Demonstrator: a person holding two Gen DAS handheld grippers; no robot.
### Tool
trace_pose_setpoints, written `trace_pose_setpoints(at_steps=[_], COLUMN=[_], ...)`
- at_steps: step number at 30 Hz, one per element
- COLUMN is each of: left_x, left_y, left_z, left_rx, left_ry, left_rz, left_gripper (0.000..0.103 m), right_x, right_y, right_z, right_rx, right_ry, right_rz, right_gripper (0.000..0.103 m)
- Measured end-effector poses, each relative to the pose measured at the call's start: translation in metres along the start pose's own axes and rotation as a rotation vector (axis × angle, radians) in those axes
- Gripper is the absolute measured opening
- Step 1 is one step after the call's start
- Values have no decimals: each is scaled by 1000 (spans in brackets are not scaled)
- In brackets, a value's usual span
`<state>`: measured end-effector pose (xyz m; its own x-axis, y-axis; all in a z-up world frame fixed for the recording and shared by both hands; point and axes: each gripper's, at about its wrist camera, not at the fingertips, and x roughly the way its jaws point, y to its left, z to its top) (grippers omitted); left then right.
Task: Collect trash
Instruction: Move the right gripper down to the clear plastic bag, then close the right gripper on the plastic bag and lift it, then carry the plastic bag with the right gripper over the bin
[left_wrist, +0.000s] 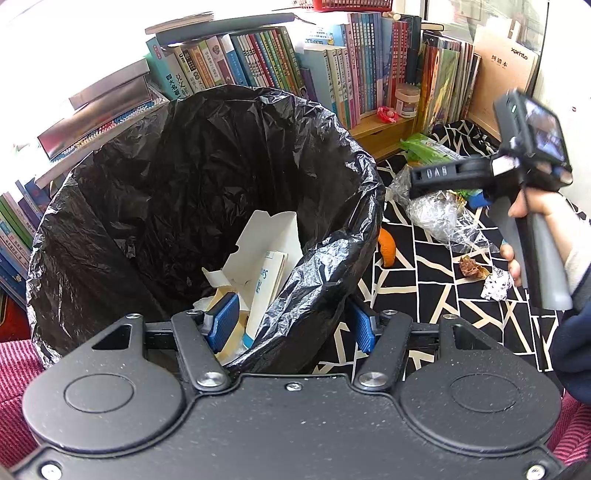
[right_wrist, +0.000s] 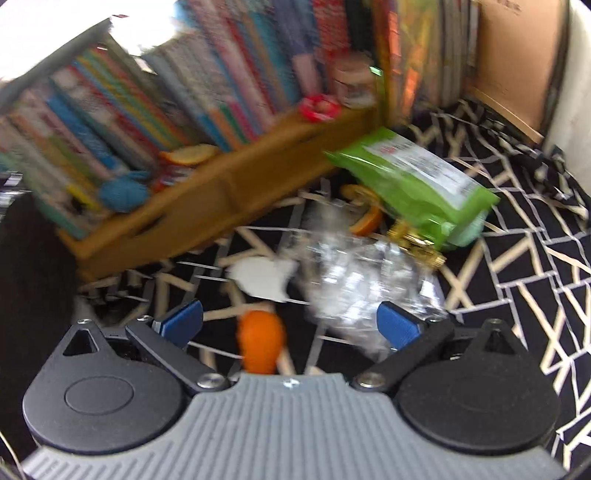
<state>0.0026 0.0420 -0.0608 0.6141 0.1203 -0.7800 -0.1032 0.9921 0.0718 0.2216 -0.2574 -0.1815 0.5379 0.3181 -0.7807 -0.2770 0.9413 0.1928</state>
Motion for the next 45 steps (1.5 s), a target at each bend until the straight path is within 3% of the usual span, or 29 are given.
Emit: trace_pose_setpoints(at_steps=[6, 13, 20, 26, 36, 45], left_x=[0, 0, 1, 1, 1, 2], left_y=[0, 0, 0, 0, 0, 0], left_z=[0, -1, -2, -2, -2, -2], left_rx=[1, 4, 2, 2, 2, 4], left_ry=[0, -5, -4, -4, -4, -4], left_rz=[1, 8, 10, 10, 11, 13], left_gripper=[61, 61, 61, 61, 61, 61], right_x=[27, 61, 76, 55, -23, -102], right_y=[-23, -33, -38, -28, 12, 48], right_z=[-4, -9, -17, -10, 19, 35], right_rx=[44, 43, 64, 65, 29, 9], right_ry=[-9, -6, 9, -90, -278, -410], right_rz=[-85, -77, -48, -23, 204, 544], right_gripper=[99, 94, 66, 61, 61, 62])
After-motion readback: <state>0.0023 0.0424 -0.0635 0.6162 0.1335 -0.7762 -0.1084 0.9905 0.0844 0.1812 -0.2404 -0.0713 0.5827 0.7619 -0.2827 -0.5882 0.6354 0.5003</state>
